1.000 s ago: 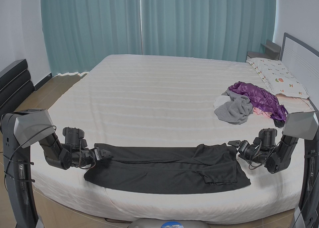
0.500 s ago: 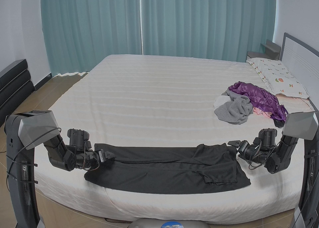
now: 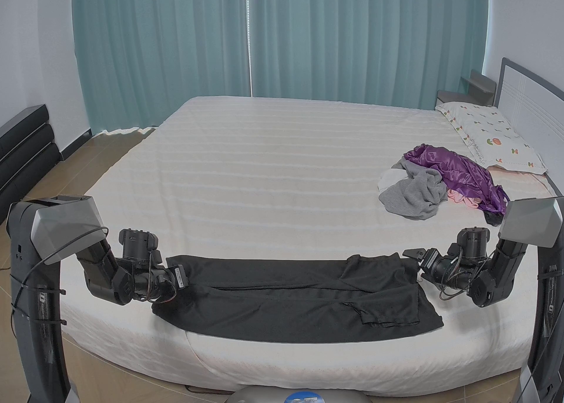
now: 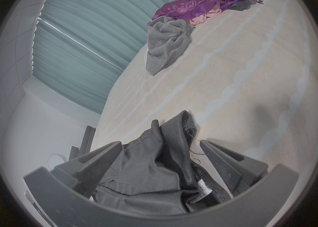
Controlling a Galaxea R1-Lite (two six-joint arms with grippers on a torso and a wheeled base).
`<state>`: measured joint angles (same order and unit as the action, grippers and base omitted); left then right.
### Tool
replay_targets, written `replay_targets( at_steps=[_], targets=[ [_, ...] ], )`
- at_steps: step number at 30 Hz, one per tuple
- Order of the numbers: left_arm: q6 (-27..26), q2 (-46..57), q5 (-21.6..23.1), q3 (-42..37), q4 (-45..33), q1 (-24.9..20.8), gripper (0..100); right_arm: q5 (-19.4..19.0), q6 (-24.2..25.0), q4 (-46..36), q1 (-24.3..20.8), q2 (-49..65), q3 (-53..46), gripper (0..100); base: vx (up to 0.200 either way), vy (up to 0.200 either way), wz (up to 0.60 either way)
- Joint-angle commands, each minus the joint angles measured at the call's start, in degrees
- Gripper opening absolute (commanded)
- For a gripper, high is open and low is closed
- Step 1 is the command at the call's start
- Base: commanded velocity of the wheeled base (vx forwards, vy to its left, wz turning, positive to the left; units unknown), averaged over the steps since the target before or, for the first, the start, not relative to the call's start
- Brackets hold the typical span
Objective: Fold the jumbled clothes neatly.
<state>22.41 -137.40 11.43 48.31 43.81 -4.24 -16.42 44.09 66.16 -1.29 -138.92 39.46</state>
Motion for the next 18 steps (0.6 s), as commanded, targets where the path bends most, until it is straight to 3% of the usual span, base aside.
replay_targets(
  at_steps=[1,18],
  targets=[
    [0.1,1.5,-0.5,-0.6,0.9,0.1,0,0.0,-0.1,0.0,0.0,0.0,-0.1,100,0.000,0.000,0.00],
    [1.5,2.3,-1.6,-0.6,1.5,0.4,0,-0.1,1.8,0.2,0.1,0.5,0.0,100,0.000,0.000,0.00]
  ],
)
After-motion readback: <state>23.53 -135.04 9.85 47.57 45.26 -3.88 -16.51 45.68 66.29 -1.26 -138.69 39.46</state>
